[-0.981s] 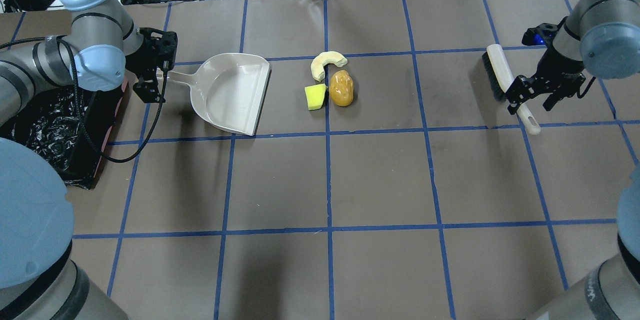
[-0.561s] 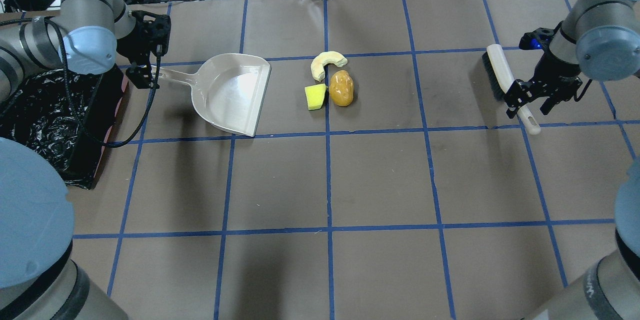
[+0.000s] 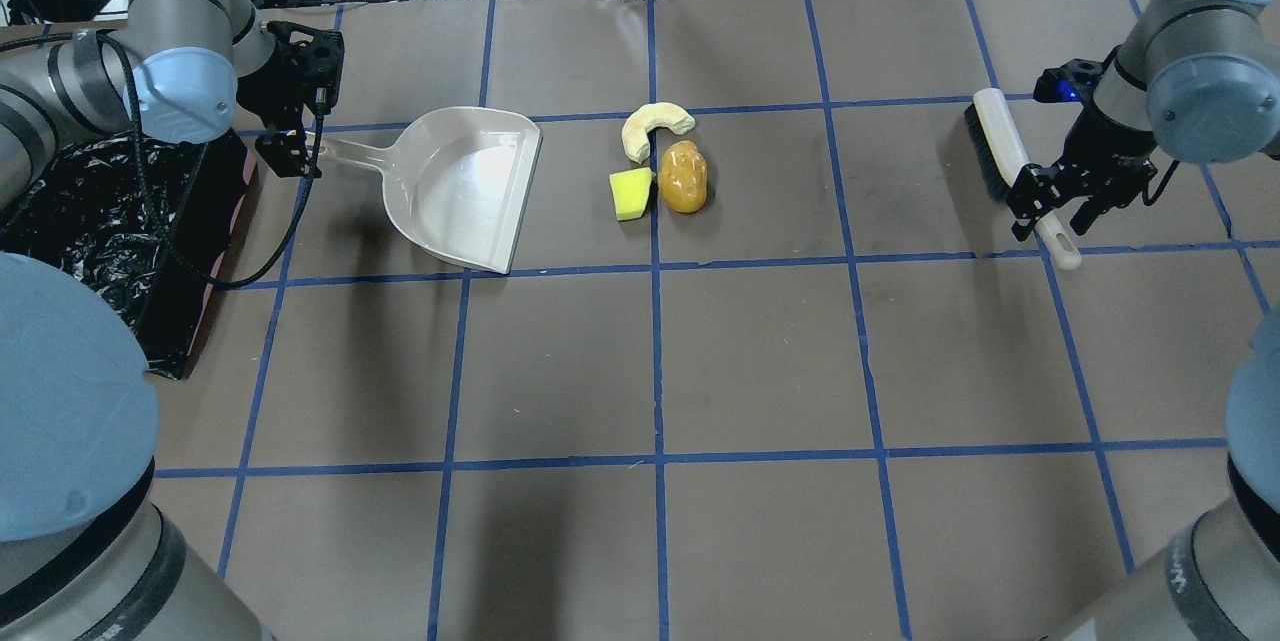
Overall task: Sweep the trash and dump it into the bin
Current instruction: 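Close the left gripper on the dustpan handle while the right gripper grasps the brush handle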
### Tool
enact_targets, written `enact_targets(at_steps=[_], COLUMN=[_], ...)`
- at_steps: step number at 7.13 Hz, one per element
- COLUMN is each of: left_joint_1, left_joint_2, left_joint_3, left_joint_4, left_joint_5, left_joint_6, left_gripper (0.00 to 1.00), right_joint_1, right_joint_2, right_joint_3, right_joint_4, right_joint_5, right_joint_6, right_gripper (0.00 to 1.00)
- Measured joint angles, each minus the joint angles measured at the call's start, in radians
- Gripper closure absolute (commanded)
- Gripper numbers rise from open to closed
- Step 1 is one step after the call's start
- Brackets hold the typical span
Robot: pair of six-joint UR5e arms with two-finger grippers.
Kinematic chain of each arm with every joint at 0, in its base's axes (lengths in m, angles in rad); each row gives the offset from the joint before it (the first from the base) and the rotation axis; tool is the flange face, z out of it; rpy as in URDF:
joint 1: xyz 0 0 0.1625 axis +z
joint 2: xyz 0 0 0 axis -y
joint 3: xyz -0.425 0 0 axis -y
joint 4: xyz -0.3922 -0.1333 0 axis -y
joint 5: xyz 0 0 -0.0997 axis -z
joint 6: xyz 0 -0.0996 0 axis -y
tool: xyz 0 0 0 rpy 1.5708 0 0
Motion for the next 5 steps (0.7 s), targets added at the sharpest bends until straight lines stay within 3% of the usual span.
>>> enact_targets(at_steps=[1,2,3,5], left_joint_1=[0.0,0.0,0.0,0.0], left_joint_2=[-0.01,-0.02,-0.027,-0.03], left_joint_3=[0.0,0.0,0.0,0.0], left_joint_4=[0.001,0.002,0.002,0.003], left_joint_5=[0.0,0.006,0.019,0.027], left_joint_6=[0.0,0.0,0.005,0.015], left_gripper=[0.06,0.21,0.26,0.33], right_joint_1=[0.0,0.0,0.0,0.0], right_joint_2=[0.0,0.001,0.004,0.009], right_joint_3=[0.0,0.0,0.0,0.0], right_joint_4=[0.0,0.0,0.0,-0.003], right_joint_5=[0.004,0.005,0.006,0.006], right_joint_6=[0.005,0.011,0.014,0.016], right_gripper=[0.3,0.34,0.45,0.83])
